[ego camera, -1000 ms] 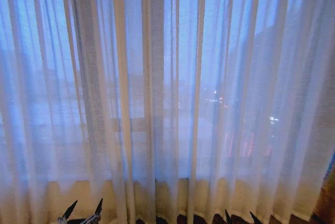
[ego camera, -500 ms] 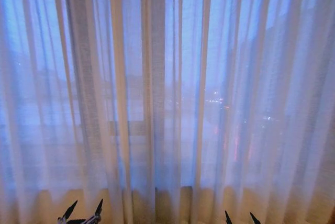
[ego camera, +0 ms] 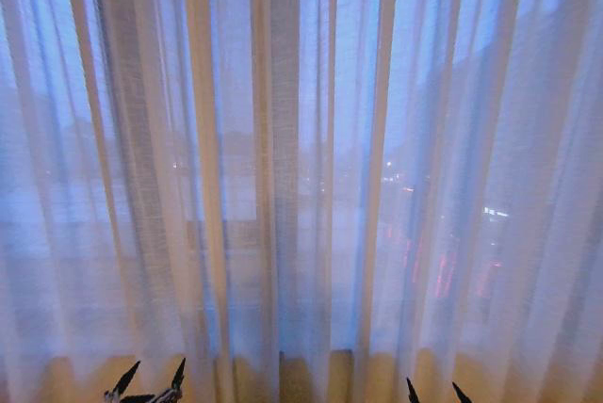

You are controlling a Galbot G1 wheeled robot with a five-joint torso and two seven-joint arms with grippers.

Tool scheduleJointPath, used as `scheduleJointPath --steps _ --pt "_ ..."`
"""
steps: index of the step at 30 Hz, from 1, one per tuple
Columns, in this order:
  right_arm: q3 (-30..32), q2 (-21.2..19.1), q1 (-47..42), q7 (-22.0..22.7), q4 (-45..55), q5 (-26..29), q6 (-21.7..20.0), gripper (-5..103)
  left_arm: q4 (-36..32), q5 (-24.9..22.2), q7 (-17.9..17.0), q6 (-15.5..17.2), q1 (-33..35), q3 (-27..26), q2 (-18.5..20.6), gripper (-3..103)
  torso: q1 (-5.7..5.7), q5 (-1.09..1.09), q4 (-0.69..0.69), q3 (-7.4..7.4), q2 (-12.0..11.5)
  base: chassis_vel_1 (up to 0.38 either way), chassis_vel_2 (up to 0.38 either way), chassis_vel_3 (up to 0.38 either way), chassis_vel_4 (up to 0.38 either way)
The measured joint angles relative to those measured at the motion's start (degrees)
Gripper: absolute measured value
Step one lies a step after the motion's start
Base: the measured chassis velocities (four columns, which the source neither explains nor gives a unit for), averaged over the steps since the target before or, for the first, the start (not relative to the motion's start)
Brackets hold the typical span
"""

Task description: Open the curtains by pulling them apart, changing their state from closed to fully open.

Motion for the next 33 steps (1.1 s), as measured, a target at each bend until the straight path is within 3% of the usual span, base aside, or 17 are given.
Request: scheduleJointPath --steps 22,33 --pt "-0.04 0.0 -0.12 1.01 -0.58 -4.14 2.02 100 0.85 1.04 0.28 -0.36 -0.29 0.55 -0.04 100 0.04 0.01 0.0 0.02 -0.01 0.005 0.004 -0.004 -0.005" --pt "-0.18 0.0 -0.26 0.98 -0.63 -4.53 2.48 100 1.24 0.99 0.31 -0.44 -0.5 0.54 0.27 100 0.03 -0.01 0.0 0.01 -0.01 0.146 0.141 -0.139 -0.157"
